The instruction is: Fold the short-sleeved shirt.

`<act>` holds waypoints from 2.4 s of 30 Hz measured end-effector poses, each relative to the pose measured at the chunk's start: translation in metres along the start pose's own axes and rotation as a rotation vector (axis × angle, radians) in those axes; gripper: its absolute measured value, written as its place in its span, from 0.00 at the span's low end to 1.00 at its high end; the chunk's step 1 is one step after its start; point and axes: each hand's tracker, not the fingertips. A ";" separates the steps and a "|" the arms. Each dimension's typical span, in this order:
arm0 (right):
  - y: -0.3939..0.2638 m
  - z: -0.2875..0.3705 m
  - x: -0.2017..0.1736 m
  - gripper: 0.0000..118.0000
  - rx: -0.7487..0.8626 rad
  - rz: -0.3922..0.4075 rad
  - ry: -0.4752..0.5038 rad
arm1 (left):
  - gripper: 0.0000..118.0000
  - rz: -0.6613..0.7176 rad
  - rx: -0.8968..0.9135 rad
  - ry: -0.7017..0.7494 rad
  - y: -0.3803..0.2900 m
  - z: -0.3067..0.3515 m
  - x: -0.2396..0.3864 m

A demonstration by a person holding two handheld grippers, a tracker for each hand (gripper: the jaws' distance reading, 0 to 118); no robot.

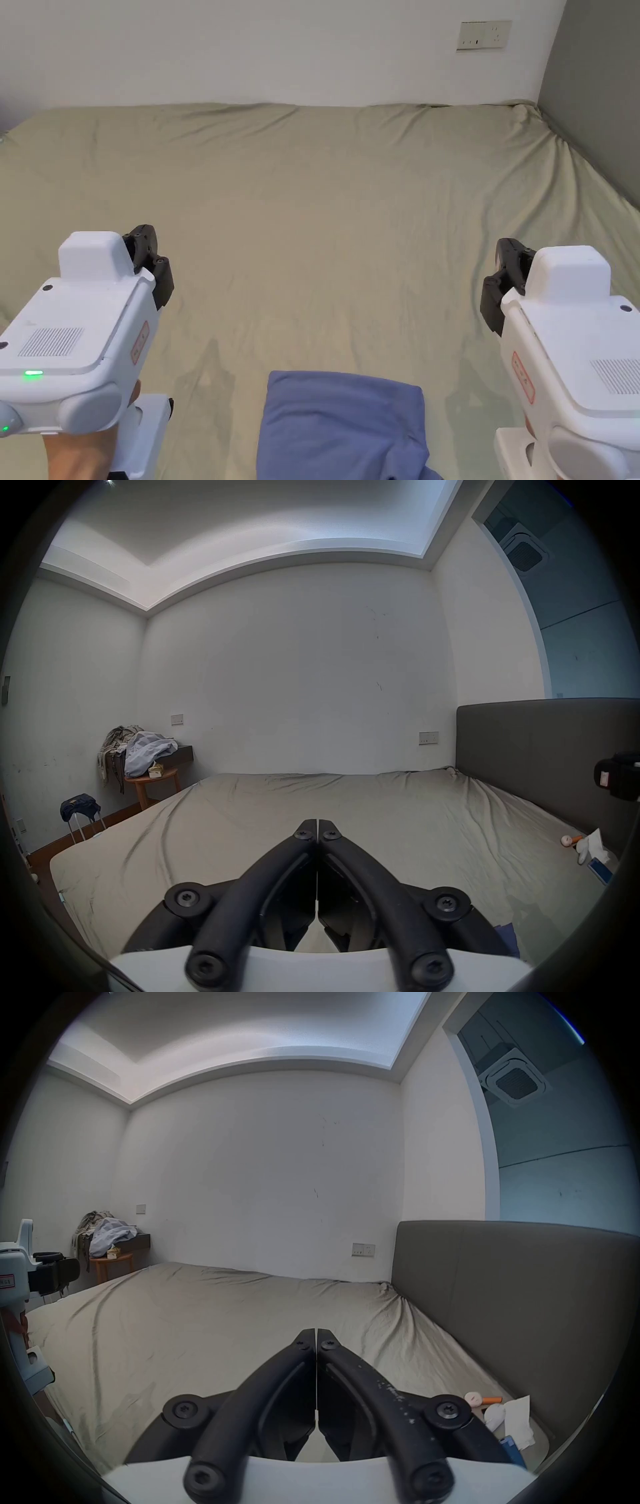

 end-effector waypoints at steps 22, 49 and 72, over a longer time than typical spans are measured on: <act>-0.234 -0.045 -0.098 0.02 -0.631 0.003 0.168 | 0.00 0.076 -0.189 -0.094 -0.053 -0.001 0.010; -0.227 -0.037 -0.088 0.02 -0.604 0.004 0.231 | 0.11 0.598 -1.052 -0.479 -0.201 -0.069 0.047; -0.107 -0.079 -0.121 0.02 -0.364 0.025 0.251 | 0.10 0.172 -0.987 0.206 -0.157 -0.144 -0.286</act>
